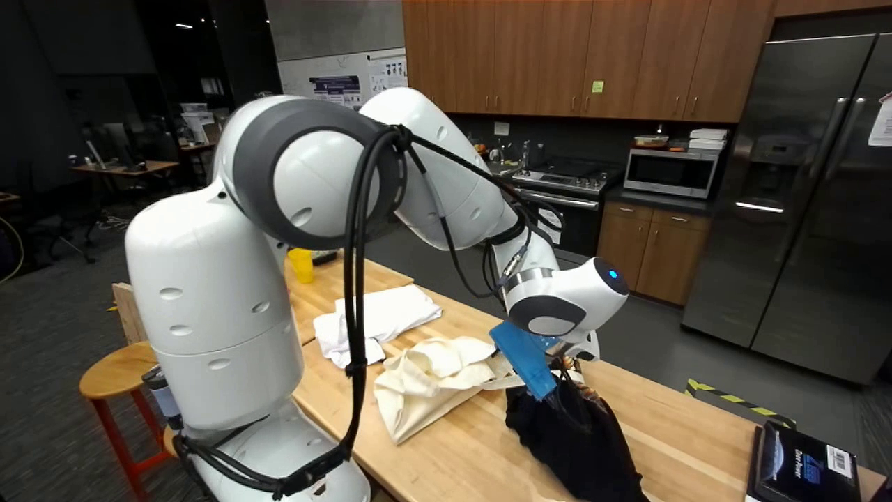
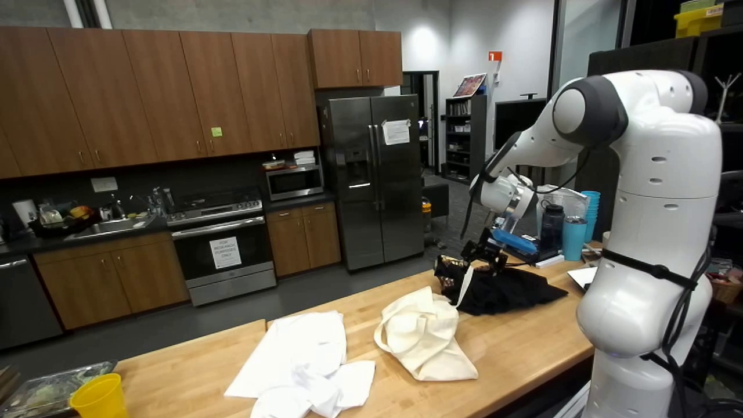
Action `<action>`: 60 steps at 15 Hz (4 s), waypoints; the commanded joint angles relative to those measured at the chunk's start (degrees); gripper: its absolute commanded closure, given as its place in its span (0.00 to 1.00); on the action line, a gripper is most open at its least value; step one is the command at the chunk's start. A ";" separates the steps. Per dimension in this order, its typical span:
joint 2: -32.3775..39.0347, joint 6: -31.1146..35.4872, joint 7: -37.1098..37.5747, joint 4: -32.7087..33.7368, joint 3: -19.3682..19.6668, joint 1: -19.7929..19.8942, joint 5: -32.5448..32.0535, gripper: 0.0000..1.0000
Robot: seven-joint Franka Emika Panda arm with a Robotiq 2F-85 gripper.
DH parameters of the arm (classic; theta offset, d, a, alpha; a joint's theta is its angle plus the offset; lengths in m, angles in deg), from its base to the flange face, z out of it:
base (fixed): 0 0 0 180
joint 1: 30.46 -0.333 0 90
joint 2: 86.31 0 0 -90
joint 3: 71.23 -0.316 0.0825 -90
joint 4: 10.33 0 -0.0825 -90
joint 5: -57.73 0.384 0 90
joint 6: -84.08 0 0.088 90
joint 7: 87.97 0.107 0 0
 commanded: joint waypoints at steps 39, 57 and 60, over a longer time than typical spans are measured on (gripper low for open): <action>1.75 8.89 19.02 4.83 -14.43 1.00 -19.77 0.02; 0.80 21.64 29.85 -3.61 -10.19 1.23 -39.00 0.00; 0.71 35.10 35.55 -8.62 -11.46 -0.99 -41.89 0.00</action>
